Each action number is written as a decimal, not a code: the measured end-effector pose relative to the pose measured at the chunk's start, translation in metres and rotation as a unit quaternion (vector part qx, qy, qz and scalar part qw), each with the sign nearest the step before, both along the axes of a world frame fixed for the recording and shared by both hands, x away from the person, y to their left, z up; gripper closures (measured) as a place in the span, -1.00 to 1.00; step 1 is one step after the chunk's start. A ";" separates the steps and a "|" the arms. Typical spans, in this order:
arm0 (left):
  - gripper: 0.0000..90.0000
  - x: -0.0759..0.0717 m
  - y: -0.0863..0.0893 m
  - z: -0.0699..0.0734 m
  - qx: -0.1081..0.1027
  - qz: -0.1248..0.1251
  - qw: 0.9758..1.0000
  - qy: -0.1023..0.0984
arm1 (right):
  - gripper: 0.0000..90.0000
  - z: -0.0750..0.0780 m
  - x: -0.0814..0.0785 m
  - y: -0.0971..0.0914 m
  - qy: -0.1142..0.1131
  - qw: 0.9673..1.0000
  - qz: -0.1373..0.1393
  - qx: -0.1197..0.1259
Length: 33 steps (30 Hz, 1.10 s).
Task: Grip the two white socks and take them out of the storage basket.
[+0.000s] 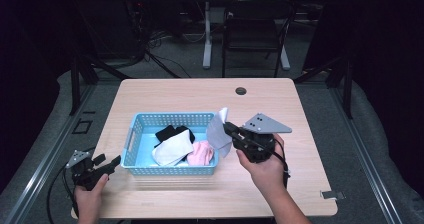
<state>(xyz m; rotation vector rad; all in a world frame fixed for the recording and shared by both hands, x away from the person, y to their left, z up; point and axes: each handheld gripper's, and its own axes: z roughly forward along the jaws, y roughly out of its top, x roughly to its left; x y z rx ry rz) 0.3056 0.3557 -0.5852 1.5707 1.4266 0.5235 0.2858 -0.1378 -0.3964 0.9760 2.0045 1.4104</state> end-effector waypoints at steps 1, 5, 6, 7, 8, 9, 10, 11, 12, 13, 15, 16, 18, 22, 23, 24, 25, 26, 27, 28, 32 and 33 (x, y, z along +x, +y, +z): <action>-0.45 0.000 0.000 0.000 0.000 0.000 1.000 0.000 | 0.94 0.000 0.000 0.000 0.000 1.000 0.000 0.000; -0.45 0.000 0.000 0.000 0.000 0.001 1.000 0.000 | 0.94 -0.005 -0.004 -0.015 0.002 1.000 -0.020 -0.006; -0.45 0.000 0.000 0.000 0.001 0.000 1.000 0.000 | 0.94 -0.009 -0.005 -0.021 0.005 1.000 -0.028 -0.002; -0.45 0.000 0.000 0.000 0.001 0.000 1.000 0.000 | 0.94 -0.009 -0.005 -0.021 0.005 1.000 -0.028 -0.002; -0.45 0.000 0.000 0.000 0.001 0.001 1.000 0.000 | 0.94 -0.010 -0.006 -0.023 0.006 1.000 -0.031 -0.002; -0.45 0.000 0.000 0.000 0.001 0.001 1.000 0.000 | 0.94 -0.012 -0.006 -0.025 0.008 0.999 -0.033 -0.003; -0.45 0.000 0.000 0.000 0.002 0.001 1.000 0.000 | 0.94 -0.014 -0.006 -0.028 0.010 0.999 -0.037 -0.003; -0.45 0.000 0.000 0.000 0.002 0.001 1.000 0.000 | 0.94 -0.016 -0.007 -0.029 0.011 0.999 -0.039 -0.002; -0.45 0.000 0.000 0.000 0.002 0.001 1.000 0.000 | 0.94 -0.018 -0.007 -0.031 0.013 0.999 -0.042 -0.004; -0.45 0.000 0.000 0.000 0.002 0.001 1.000 0.000 | 0.94 -0.020 -0.008 -0.032 0.015 0.999 -0.045 -0.005; -0.45 0.000 0.000 0.000 0.001 0.001 1.000 0.000 | 0.94 -0.023 -0.008 -0.034 0.016 0.999 -0.049 -0.003; -0.45 0.000 0.000 0.000 0.001 0.002 1.000 0.000 | 0.94 -0.026 -0.008 -0.035 0.018 0.999 -0.051 -0.003; -0.45 0.000 0.000 0.000 0.001 0.002 1.000 0.000 | 0.94 -0.032 -0.008 -0.036 0.019 0.998 -0.054 -0.002; -0.45 0.000 0.000 0.000 0.002 0.001 1.000 0.000 | 0.94 -0.049 -0.008 -0.036 0.027 0.998 -0.063 -0.015; -0.45 0.000 0.000 0.000 0.002 0.002 1.000 0.000 | 0.94 -0.049 -0.008 -0.036 0.027 0.998 -0.063 -0.015; -0.45 0.000 0.000 0.000 0.002 0.002 1.000 0.000 | 0.94 -0.056 -0.008 -0.036 0.030 0.997 -0.065 -0.025; -0.45 0.000 0.000 0.000 0.001 0.001 1.000 0.000 | 0.94 -0.059 -0.008 -0.036 0.032 0.997 -0.066 -0.026; -0.45 0.000 0.000 0.000 0.001 0.001 1.000 0.000 | 0.94 -0.059 -0.008 -0.036 0.032 0.997 -0.066 -0.026; -0.45 0.000 0.000 0.000 0.001 0.001 1.000 0.000 | 0.94 -0.062 -0.008 -0.036 0.034 0.997 -0.069 -0.028; -0.45 0.000 0.000 0.000 0.002 0.002 1.000 0.000 | 0.94 -0.070 -0.008 -0.036 0.042 0.996 -0.070 -0.030; -0.45 0.000 0.000 0.000 0.002 0.002 1.000 0.000 | 0.94 -0.079 -0.007 -0.039 0.048 0.995 -0.077 -0.034; -0.45 0.000 0.000 0.000 0.002 0.002 1.000 0.001 | 0.94 -0.081 -0.007 -0.040 0.049 0.995 -0.080 -0.035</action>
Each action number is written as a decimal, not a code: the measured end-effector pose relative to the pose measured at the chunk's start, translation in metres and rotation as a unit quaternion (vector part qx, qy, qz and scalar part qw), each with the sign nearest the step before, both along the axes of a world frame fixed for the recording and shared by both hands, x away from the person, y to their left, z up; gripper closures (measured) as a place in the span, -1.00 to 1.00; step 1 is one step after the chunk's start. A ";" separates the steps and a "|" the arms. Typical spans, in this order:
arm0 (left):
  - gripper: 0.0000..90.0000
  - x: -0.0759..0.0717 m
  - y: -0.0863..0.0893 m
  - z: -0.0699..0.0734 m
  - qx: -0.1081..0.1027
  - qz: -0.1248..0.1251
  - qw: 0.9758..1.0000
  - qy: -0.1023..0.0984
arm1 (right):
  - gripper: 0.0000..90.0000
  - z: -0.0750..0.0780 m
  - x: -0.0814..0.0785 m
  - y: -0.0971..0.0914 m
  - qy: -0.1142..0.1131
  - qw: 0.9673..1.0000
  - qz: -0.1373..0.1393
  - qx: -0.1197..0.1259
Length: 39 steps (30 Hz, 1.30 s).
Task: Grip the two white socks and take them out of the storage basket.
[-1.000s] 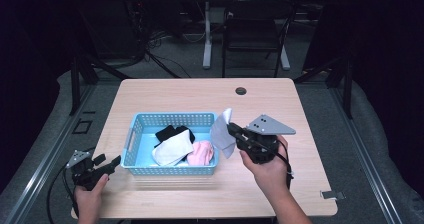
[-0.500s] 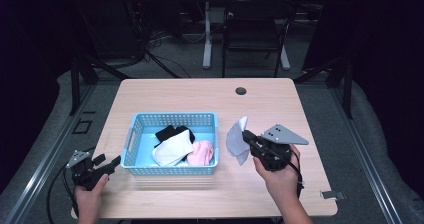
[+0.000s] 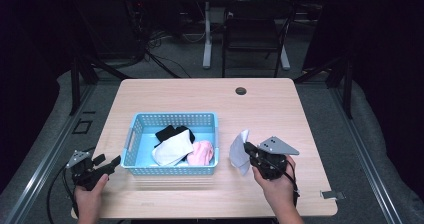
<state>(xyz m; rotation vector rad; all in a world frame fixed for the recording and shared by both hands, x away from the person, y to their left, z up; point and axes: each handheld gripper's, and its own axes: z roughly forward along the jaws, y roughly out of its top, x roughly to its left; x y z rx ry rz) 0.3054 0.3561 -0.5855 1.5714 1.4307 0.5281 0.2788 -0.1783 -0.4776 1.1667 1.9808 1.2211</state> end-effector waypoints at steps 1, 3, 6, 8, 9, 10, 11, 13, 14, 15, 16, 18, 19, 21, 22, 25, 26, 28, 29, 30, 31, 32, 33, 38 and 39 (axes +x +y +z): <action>-0.45 0.000 0.000 -0.001 -0.001 0.002 1.000 -0.004 | 0.94 -0.005 0.001 -0.005 0.006 1.000 -0.007 -0.002; -0.45 0.000 0.000 0.000 0.001 0.000 1.000 0.000 | 0.93 -0.007 0.002 -0.007 0.007 1.000 -0.011 -0.003; -0.45 0.000 0.001 0.000 0.002 0.001 1.000 -0.001 | 0.93 -0.021 0.005 -0.021 0.025 0.999 -0.035 -0.013; -0.45 0.000 0.001 0.000 0.002 0.002 1.000 -0.001 | 0.93 -0.024 0.006 -0.023 0.029 0.999 -0.037 -0.013; -0.45 0.000 0.001 0.000 0.002 0.002 1.000 -0.001 | 0.93 -0.027 0.006 -0.026 0.033 0.999 -0.042 -0.010; -0.45 0.000 0.001 0.000 0.001 0.004 1.000 -0.003 | 0.92 -0.029 0.007 -0.029 0.036 0.998 -0.047 -0.009; -0.45 0.000 0.001 0.000 0.001 0.005 1.000 -0.003 | 0.92 -0.032 0.008 -0.033 0.040 0.998 -0.053 -0.008; -0.45 0.000 0.001 0.000 0.000 0.005 1.000 -0.003 | 0.92 -0.035 0.009 -0.038 0.046 0.997 -0.059 0.000; -0.45 0.000 0.001 0.000 0.000 0.005 1.000 -0.004 | 0.92 -0.037 0.010 -0.041 0.049 0.997 -0.063 0.004; -0.45 0.000 0.001 0.000 0.000 0.005 1.000 -0.003 | 0.92 -0.041 0.011 -0.045 0.052 0.996 -0.073 0.010; -0.45 0.000 0.001 0.000 0.000 0.005 1.000 -0.004 | 0.92 -0.041 0.011 -0.045 0.052 0.996 -0.073 0.010; -0.45 0.000 0.001 0.000 0.000 0.005 1.000 -0.004 | 0.92 -0.045 0.013 -0.050 0.057 0.995 -0.081 0.004; -0.45 0.000 0.001 0.000 0.000 0.004 1.000 -0.004 | 0.92 -0.047 0.014 -0.051 0.058 0.995 -0.083 0.004; -0.45 0.000 0.001 0.000 -0.001 0.004 1.000 -0.004 | 0.91 -0.053 0.018 -0.058 0.069 0.993 -0.094 0.005; -0.45 0.000 0.001 0.000 -0.001 0.004 1.000 -0.004 | 0.89 -0.055 0.019 -0.060 0.074 0.992 -0.097 0.014; -0.45 0.000 0.001 0.000 -0.001 0.004 1.000 -0.004 | 0.81 -0.062 0.023 -0.069 0.091 0.989 -0.110 0.029; -0.45 0.000 0.002 0.000 -0.001 0.003 1.000 -0.002 | 0.76 -0.064 0.024 -0.072 0.092 0.988 -0.115 0.037; -0.45 0.000 0.002 0.000 -0.001 0.003 1.000 -0.001 | 0.57 -0.065 0.024 -0.075 0.088 0.987 -0.125 0.042; -0.45 0.000 0.002 0.000 -0.001 0.003 1.000 -0.001 | 0.33 -0.066 0.023 -0.076 0.077 0.987 -0.132 0.045; -0.45 0.000 0.001 0.000 -0.002 0.004 1.000 -0.003 | 0.33 -0.066 0.023 -0.076 0.077 0.987 -0.132 0.045; -0.45 0.000 0.001 0.000 -0.002 0.004 1.000 -0.004 | 0.27 -0.066 0.023 -0.077 0.074 0.987 -0.133 0.048; -0.45 0.000 0.001 0.000 -0.002 0.004 1.000 -0.004 | 0.20 -0.068 0.023 -0.077 0.074 0.987 -0.135 0.046; -0.45 0.000 0.001 0.000 -0.002 0.004 1.000 -0.003 | 0.13 -0.070 0.024 -0.076 0.072 0.987 -0.136 0.042; -0.45 0.000 0.001 0.000 -0.002 0.003 1.000 -0.004 | 0.05 -0.069 0.025 -0.072 0.049 0.990 -0.133 -0.010; -0.45 0.000 0.001 0.000 -0.002 0.003 1.000 -0.004 | 0.03 -0.068 0.025 -0.071 0.047 0.990 -0.131 -0.009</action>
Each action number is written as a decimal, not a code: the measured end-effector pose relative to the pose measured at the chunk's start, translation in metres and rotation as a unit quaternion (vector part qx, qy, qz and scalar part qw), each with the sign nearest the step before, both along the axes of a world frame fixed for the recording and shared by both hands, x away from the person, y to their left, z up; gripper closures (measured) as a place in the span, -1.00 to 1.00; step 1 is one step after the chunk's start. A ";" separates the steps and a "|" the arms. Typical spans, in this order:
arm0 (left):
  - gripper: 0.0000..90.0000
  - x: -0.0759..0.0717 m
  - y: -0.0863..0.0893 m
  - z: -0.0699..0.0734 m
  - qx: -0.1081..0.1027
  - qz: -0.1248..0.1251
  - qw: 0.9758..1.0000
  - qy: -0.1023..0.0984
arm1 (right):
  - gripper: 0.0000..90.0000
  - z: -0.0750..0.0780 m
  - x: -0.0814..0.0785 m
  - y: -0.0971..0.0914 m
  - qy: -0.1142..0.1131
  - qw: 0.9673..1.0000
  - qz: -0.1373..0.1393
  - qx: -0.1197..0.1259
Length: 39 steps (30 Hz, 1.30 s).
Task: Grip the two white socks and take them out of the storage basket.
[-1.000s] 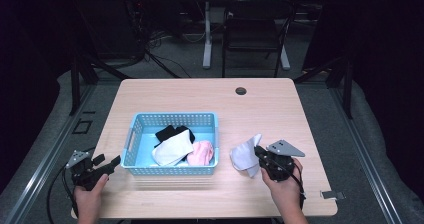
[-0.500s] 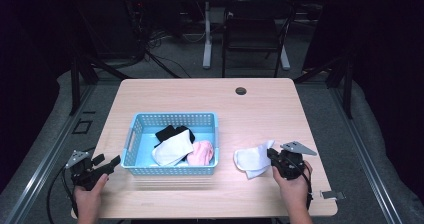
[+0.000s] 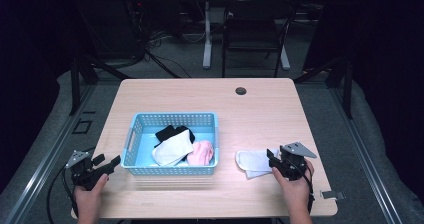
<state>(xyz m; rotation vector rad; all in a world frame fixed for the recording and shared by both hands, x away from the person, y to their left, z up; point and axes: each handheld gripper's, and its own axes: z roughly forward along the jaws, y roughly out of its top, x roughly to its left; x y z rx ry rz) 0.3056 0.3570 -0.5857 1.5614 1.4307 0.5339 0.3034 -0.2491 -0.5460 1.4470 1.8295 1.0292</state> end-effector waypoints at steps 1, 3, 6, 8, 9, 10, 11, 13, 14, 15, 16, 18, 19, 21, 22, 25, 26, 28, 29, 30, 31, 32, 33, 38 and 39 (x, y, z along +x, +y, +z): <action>-0.45 0.000 0.000 0.000 0.000 0.000 1.000 0.000 | -0.03 0.001 0.000 0.001 -0.003 1.000 0.005 0.000; -0.45 0.000 0.000 0.000 0.000 0.000 1.000 0.000 | -0.08 0.002 -0.001 0.002 -0.011 1.000 0.006 -0.001; -0.45 0.000 0.000 0.000 0.000 0.000 1.000 0.000 | -0.19 0.007 -0.001 0.008 0.003 1.000 0.015 0.012; -0.45 0.000 0.000 0.000 -0.001 0.000 1.000 0.000 | -0.20 0.008 0.000 0.009 0.012 1.000 0.016 0.013; -0.45 0.000 0.000 0.000 0.000 0.000 1.000 0.000 | -0.35 0.010 0.001 0.015 0.025 0.999 0.023 0.015; -0.45 0.000 0.000 0.000 0.000 0.000 1.000 0.000 | -0.35 0.010 0.001 0.015 0.025 0.999 0.023 0.015; -0.45 0.000 0.000 0.000 0.000 0.000 1.000 0.000 | -0.51 0.014 0.001 0.021 0.031 0.999 0.029 0.015; -0.45 0.000 0.000 0.000 0.000 0.000 1.000 0.000 | -0.57 0.016 0.001 0.024 0.034 0.999 0.035 0.020; -0.45 0.000 0.000 0.000 -0.001 0.000 1.000 0.001 | -0.67 0.024 0.001 0.033 0.043 0.997 0.057 0.034; -0.45 0.000 0.000 0.000 -0.001 0.000 1.000 0.001 | -0.67 0.024 0.001 0.033 0.043 0.997 0.057 0.034; -0.45 0.000 0.000 0.000 -0.001 0.000 1.000 0.000 | -0.67 0.026 0.001 0.036 0.044 0.996 0.062 0.037; -0.45 -0.001 0.000 0.001 0.001 -0.002 1.000 0.003 | -0.70 0.034 0.001 0.047 0.044 0.995 0.078 0.043; -0.45 -0.001 0.000 0.001 0.001 -0.003 1.000 0.002 | -0.70 0.037 0.001 0.052 0.043 0.994 0.084 0.047; -0.45 -0.001 0.000 0.001 0.001 -0.003 1.000 0.003 | -0.80 0.043 0.003 0.059 0.047 0.992 0.107 0.047; -0.45 -0.001 0.000 0.001 0.001 -0.003 1.000 0.003 | -0.77 0.048 0.005 0.068 0.041 0.991 0.119 0.054; -0.45 -0.001 0.000 0.000 -0.001 0.000 1.000 -0.001 | -0.62 0.053 0.009 0.076 0.037 0.990 0.128 0.052; -0.45 -0.001 0.000 0.000 -0.001 0.000 1.000 0.000 | -0.58 0.056 0.011 0.080 0.040 0.989 0.130 0.048; -0.45 -0.001 0.000 0.000 -0.001 0.000 1.000 -0.001 | -0.47 0.061 0.016 0.086 0.043 0.989 0.135 0.048; -0.45 -0.001 0.000 0.001 0.000 -0.001 1.000 0.001 | -0.41 0.064 0.018 0.090 0.044 0.988 0.139 0.047; -0.45 -0.001 0.000 0.001 -0.001 0.000 1.000 -0.001 | -0.36 0.066 0.021 0.094 0.041 0.988 0.142 0.047; -0.45 -0.001 0.000 0.001 -0.002 -0.001 1.000 0.000 | -0.31 0.069 0.023 0.098 0.039 0.987 0.148 0.042; -0.45 -0.001 0.000 0.001 -0.002 0.000 1.000 0.000 | -0.25 0.073 0.026 0.103 0.037 0.987 0.154 0.039; -0.45 -0.001 0.000 0.001 -0.001 -0.001 1.000 0.002 | -0.20 0.076 0.028 0.107 0.036 0.986 0.160 0.036; -0.45 -0.001 0.001 0.001 -0.001 -0.001 1.000 0.001 | -0.07 0.087 0.044 0.132 0.020 0.983 0.182 0.014; -0.45 -0.001 0.001 0.001 -0.001 -0.001 1.000 0.001 | -0.07 0.088 0.047 0.136 0.023 0.982 0.185 0.014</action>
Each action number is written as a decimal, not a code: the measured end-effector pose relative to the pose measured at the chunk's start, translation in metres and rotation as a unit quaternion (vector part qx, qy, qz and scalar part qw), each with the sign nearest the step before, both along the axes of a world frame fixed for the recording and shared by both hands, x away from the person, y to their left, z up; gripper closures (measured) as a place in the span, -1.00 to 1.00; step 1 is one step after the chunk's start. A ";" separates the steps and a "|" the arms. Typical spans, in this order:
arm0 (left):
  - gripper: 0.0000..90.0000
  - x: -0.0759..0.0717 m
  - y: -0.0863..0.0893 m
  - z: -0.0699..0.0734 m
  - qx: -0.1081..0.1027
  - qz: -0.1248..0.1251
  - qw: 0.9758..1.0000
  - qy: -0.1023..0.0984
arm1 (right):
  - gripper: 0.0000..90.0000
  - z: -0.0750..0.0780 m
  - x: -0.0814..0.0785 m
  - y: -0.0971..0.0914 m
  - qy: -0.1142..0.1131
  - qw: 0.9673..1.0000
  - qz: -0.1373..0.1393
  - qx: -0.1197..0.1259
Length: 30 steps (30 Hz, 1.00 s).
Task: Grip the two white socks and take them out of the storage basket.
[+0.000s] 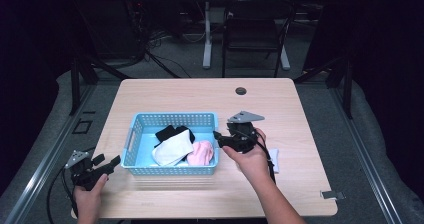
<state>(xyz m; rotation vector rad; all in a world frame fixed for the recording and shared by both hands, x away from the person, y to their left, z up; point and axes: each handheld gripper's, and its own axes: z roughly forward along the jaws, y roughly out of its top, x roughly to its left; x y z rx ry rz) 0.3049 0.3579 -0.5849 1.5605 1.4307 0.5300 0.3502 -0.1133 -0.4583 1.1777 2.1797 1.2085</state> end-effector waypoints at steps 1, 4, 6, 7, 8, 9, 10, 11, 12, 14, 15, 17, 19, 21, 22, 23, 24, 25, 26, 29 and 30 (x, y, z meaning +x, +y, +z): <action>-0.45 0.000 0.000 0.000 0.000 0.000 1.000 0.000 | -0.07 0.000 0.000 0.000 0.000 1.000 0.000 0.000; -0.45 0.000 0.000 0.000 0.000 -0.001 1.000 0.001 | -0.06 0.002 0.008 0.013 0.015 1.000 0.015 -0.008; -0.45 0.000 0.000 0.000 0.000 -0.001 1.000 0.001 | -0.02 0.002 0.012 0.023 0.015 0.999 0.023 -0.020; -0.45 0.000 0.000 0.000 -0.001 -0.001 1.000 0.001 | -0.02 0.001 0.014 0.028 0.016 0.999 0.027 -0.024; -0.45 0.000 0.000 0.000 -0.001 -0.001 1.000 0.001 | -0.01 0.000 0.016 0.033 0.015 0.999 0.029 -0.024; -0.45 0.000 0.000 0.000 -0.001 -0.001 1.000 0.001 | 0.02 -0.001 0.019 0.040 0.022 0.999 0.035 -0.022; -0.45 0.000 0.001 0.000 0.000 -0.001 1.000 0.001 | 0.02 -0.001 0.019 0.040 0.022 0.999 0.035 -0.022; -0.45 0.000 0.001 0.000 -0.001 -0.001 1.000 0.001 | 0.07 -0.003 0.023 0.048 0.021 0.999 0.042 -0.021; -0.45 0.000 0.001 0.000 -0.001 -0.001 1.000 0.001 | 0.07 -0.003 0.023 0.048 0.021 0.999 0.042 -0.021; -0.45 0.000 0.001 0.000 -0.001 -0.001 1.000 0.001 | 0.08 -0.004 0.026 0.055 0.016 0.998 0.055 -0.030; -0.45 0.000 0.001 0.000 -0.001 -0.001 1.000 0.000 | 0.07 -0.005 0.028 0.058 0.014 0.998 0.053 -0.036; -0.45 0.000 0.001 0.000 -0.002 0.000 1.000 0.000 | 0.11 -0.008 0.032 0.063 0.011 0.998 0.038 -0.045; -0.45 0.000 0.001 0.000 -0.002 0.000 1.000 0.000 | 0.11 -0.010 0.034 0.065 0.014 0.998 0.035 -0.047; -0.45 0.000 0.001 0.000 -0.002 0.000 1.000 0.000 | 0.11 -0.014 0.040 0.070 0.027 0.998 0.038 -0.045; -0.45 0.000 0.001 0.000 -0.002 0.000 1.000 0.000 | 0.11 -0.014 0.040 0.070 0.027 0.998 0.038 -0.045; -0.45 0.000 0.001 0.000 -0.002 -0.001 1.000 0.000 | 0.10 -0.015 0.041 0.072 0.033 0.998 0.037 -0.050; -0.45 0.000 0.001 0.000 0.000 -0.003 1.000 0.001 | 0.10 -0.018 0.043 0.078 0.041 0.997 0.039 -0.058; -0.45 0.000 0.001 0.000 0.000 -0.003 1.000 0.001 | 0.10 -0.018 0.043 0.078 0.041 0.997 0.039 -0.058; -0.45 0.001 0.001 0.000 0.000 -0.003 1.000 0.001 | 0.08 -0.019 0.044 0.080 0.044 0.996 0.039 -0.064; -0.45 0.001 0.001 0.000 -0.002 -0.001 1.000 0.000 | 0.26 -0.027 0.050 0.093 0.105 0.991 0.044 -0.065; -0.45 0.001 0.001 0.000 -0.003 -0.001 1.000 0.000 | 0.26 -0.027 0.050 0.093 0.105 0.991 0.044 -0.065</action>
